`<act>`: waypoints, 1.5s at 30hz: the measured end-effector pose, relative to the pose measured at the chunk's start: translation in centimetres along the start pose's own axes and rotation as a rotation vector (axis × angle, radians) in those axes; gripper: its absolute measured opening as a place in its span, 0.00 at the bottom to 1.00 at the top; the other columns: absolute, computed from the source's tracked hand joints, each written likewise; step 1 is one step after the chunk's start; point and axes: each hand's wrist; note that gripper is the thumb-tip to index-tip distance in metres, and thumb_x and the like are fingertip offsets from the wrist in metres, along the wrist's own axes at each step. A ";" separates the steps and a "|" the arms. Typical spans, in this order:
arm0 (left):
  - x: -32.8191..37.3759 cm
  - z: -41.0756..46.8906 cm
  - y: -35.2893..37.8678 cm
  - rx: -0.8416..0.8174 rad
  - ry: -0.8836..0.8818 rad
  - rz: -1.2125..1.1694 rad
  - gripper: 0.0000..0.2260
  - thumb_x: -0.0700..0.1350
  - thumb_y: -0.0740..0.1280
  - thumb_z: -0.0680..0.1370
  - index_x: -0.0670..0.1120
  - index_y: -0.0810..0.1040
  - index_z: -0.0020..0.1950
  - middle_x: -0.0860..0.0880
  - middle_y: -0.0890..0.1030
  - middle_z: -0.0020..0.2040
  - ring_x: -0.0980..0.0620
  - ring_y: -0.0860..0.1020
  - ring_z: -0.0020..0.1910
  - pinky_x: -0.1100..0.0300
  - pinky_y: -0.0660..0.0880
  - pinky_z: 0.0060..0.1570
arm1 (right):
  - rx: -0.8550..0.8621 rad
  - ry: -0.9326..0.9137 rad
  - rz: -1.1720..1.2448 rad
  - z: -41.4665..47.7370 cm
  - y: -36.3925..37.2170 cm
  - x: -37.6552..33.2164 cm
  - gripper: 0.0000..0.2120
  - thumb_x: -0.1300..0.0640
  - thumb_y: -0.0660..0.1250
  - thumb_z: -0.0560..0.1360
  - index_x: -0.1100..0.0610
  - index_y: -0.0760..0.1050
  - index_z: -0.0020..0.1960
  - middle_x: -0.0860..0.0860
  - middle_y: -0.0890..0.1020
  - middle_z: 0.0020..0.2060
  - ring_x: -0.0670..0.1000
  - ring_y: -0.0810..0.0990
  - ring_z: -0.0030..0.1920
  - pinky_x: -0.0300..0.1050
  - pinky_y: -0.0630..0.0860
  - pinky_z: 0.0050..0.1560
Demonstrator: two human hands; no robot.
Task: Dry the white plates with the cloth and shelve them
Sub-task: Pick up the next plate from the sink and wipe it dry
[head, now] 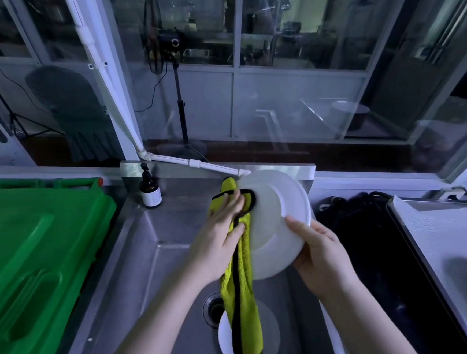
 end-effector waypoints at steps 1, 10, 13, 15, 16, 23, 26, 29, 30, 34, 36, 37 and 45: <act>-0.3 -0.7 0.2 0.024 0.003 -0.002 0.24 0.39 0.60 0.83 0.47 0.60 0.78 0.57 0.52 0.78 0.57 0.48 0.79 0.51 0.49 0.78 | 0.004 -0.016 0.020 0.2 -0.1 -0.5 0.10 0.58 0.71 0.68 0.62 0.86 0.46 0.62 0.86 0.47 0.56 0.86 0.45 0.46 0.83 0.44; 0.8 -1.5 2.2 -0.124 0.151 0.132 0.25 0.48 0.56 0.83 0.54 0.53 0.79 0.63 0.50 0.78 0.63 0.45 0.78 0.63 0.40 0.76 | 0.017 0.089 0.050 -0.7 0.0 2.1 0.17 0.58 0.70 0.71 0.65 0.82 0.57 0.64 0.85 0.51 0.57 0.86 0.47 0.47 0.84 0.45; -0.5 0.4 0.8 -0.136 0.078 0.113 0.25 0.44 0.58 0.84 0.52 0.56 0.79 0.62 0.50 0.78 0.61 0.45 0.78 0.55 0.41 0.77 | -0.006 0.112 0.063 -1.3 -0.2 2.7 0.15 0.58 0.70 0.71 0.63 0.84 0.55 0.65 0.84 0.53 0.58 0.86 0.48 0.47 0.84 0.46; -1.5 0.7 0.3 -0.098 0.048 0.084 0.25 0.42 0.59 0.83 0.51 0.56 0.79 0.60 0.50 0.78 0.58 0.46 0.79 0.55 0.45 0.78 | -0.006 0.083 0.077 -1.5 -0.2 2.4 0.14 0.59 0.70 0.71 0.63 0.84 0.53 0.64 0.85 0.52 0.57 0.86 0.48 0.46 0.84 0.45; -2.0 0.5 0.2 -0.052 0.022 0.039 0.25 0.41 0.60 0.83 0.50 0.57 0.79 0.58 0.51 0.79 0.56 0.48 0.79 0.57 0.47 0.77 | -0.007 0.062 0.079 -1.6 -0.2 2.1 0.13 0.59 0.70 0.71 0.62 0.85 0.52 0.63 0.85 0.52 0.57 0.86 0.48 0.46 0.84 0.45; -5.3 -3.6 0.1 0.075 -0.183 -0.176 0.17 0.40 0.61 0.83 0.47 0.72 0.72 0.53 0.77 0.66 0.58 0.73 0.66 0.73 0.66 0.61 | 0.079 -0.044 0.049 -2.1 -0.5 1.3 0.17 0.56 0.70 0.70 0.61 0.83 0.56 0.59 0.86 0.51 0.55 0.86 0.49 0.45 0.83 0.44; -6.6 -6.0 1.0 -0.156 -0.347 -0.201 0.10 0.53 0.62 0.80 0.52 0.81 0.48 0.46 0.85 0.41 0.47 0.83 0.42 0.60 0.76 0.41 | 0.119 -0.109 0.155 -1.8 -0.3 1.1 0.20 0.56 0.68 0.72 0.60 0.78 0.63 0.57 0.85 0.56 0.54 0.85 0.54 0.45 0.83 0.49; -7.6 -6.8 1.5 -0.089 -0.494 -0.299 0.12 0.45 0.62 0.82 0.55 0.77 0.41 0.56 0.81 0.30 0.62 0.77 0.28 0.64 0.73 0.30 | 0.120 -0.154 0.096 -1.7 -0.2 1.0 0.18 0.55 0.68 0.73 0.58 0.81 0.61 0.58 0.84 0.58 0.55 0.84 0.57 0.49 0.82 0.56; -8.0 -6.4 1.1 -0.013 -0.530 -0.323 0.12 0.42 0.63 0.82 0.56 0.77 0.42 0.59 0.82 0.30 0.64 0.78 0.30 0.68 0.72 0.29 | 0.117 -0.155 0.025 -1.9 0.1 1.0 0.15 0.54 0.69 0.73 0.58 0.83 0.58 0.58 0.84 0.57 0.56 0.84 0.56 0.50 0.81 0.56; -8.2 -4.3 -1.7 0.042 -0.620 -0.440 0.12 0.49 0.71 0.69 0.62 0.79 0.50 0.54 0.83 0.47 0.55 0.81 0.47 0.60 0.77 0.51 | 0.134 -0.247 -0.372 -2.9 1.0 2.1 0.08 0.53 0.72 0.70 0.57 0.85 0.45 0.54 0.84 0.40 0.53 0.81 0.41 0.44 0.76 0.36; -7.9 -3.6 -2.8 -0.006 -0.651 -0.565 0.14 0.52 0.72 0.65 0.56 0.84 0.51 0.49 0.85 0.48 0.49 0.83 0.50 0.52 0.77 0.55 | 0.084 -0.333 -0.687 -3.3 1.2 2.6 0.04 0.57 0.72 0.74 0.50 0.84 0.42 0.46 0.82 0.33 0.45 0.77 0.36 0.39 0.72 0.34; -7.6 -3.3 -3.2 -0.019 -0.653 -0.635 0.12 0.51 0.74 0.67 0.53 0.85 0.49 0.48 0.86 0.47 0.47 0.84 0.50 0.52 0.78 0.54 | 0.066 -0.384 -0.901 -3.2 0.9 3.0 0.12 0.59 0.72 0.76 0.43 0.83 0.39 0.42 0.79 0.30 0.42 0.74 0.33 0.37 0.69 0.33; -5.7 -3.2 -4.4 -0.200 -0.679 -0.726 0.17 0.58 0.70 0.74 0.44 0.86 0.47 0.41 0.86 0.45 0.43 0.85 0.45 0.48 0.81 0.50 | -0.308 -0.700 -1.717 -5.4 0.1 3.6 0.25 0.75 0.72 0.70 0.57 0.81 0.64 0.49 0.83 0.61 0.54 0.82 0.62 0.53 0.84 0.49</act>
Point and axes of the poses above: each hand's wrist, its own z-axis towards the middle knuckle, its own y-axis out of the palm, x = y × z
